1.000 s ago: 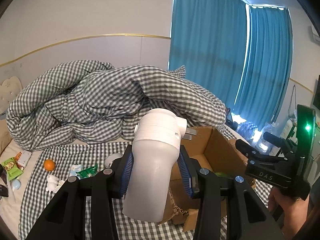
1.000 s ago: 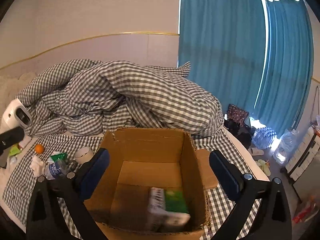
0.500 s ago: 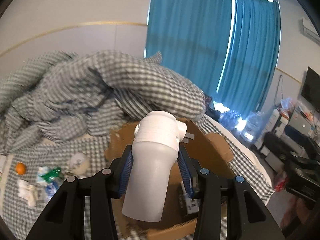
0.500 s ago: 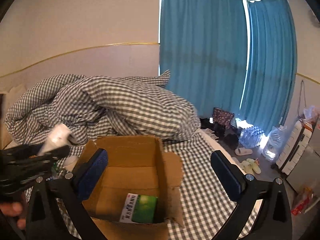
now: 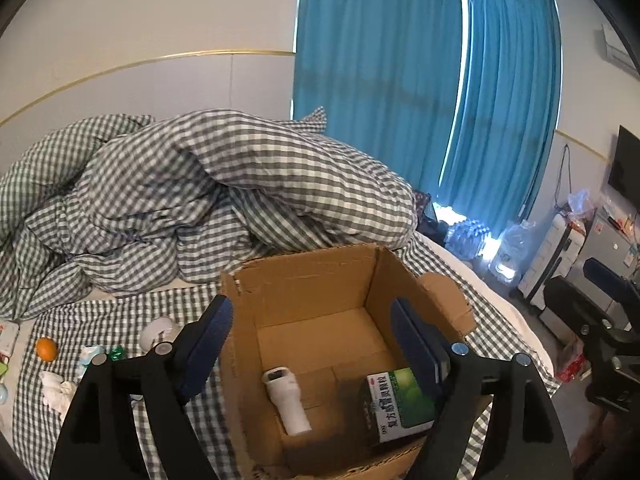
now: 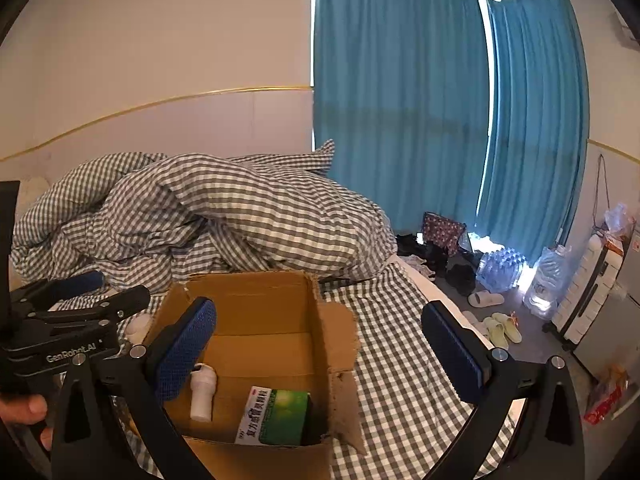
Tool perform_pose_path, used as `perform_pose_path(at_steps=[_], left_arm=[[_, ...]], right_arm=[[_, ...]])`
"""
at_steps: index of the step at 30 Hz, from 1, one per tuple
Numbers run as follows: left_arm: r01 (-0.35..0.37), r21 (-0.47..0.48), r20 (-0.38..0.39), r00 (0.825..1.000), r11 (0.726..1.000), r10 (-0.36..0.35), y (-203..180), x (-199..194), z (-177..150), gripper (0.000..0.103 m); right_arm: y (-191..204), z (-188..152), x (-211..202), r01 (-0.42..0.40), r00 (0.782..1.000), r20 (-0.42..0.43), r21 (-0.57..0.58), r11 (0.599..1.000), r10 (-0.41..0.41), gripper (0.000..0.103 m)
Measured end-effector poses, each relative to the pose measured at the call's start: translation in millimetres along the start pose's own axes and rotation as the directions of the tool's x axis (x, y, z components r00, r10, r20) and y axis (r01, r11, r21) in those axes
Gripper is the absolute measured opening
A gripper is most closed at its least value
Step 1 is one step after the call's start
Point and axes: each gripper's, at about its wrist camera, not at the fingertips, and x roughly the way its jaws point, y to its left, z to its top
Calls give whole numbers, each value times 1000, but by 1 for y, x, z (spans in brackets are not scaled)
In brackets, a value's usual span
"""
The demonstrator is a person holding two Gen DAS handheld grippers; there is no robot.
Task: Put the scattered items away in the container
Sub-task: 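Withdraw both tools from the box back toward the remaining items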
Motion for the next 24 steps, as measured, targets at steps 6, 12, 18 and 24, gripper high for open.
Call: perform_pose_path(at_steps=[6, 12, 18, 24], left_arm=[[-58, -25, 24, 998, 998, 59, 31, -19, 0, 97], [-130, -70, 39, 990, 989, 133, 80, -52, -10, 103], [-220, -135, 24, 974, 966, 226, 146, -85, -31, 103], [-332, -186, -2, 941, 925, 337, 216, -115, -59, 103]], right_arm=[[28, 4, -1, -32, 999, 3, -13, 999, 33, 103], [66, 9, -3, -76, 997, 8, -33, 997, 76, 103], [119, 9, -5, -148, 989, -5, -73, 986, 148, 103], [179, 4, -8, -250, 968, -20, -110, 962, 250, 103]])
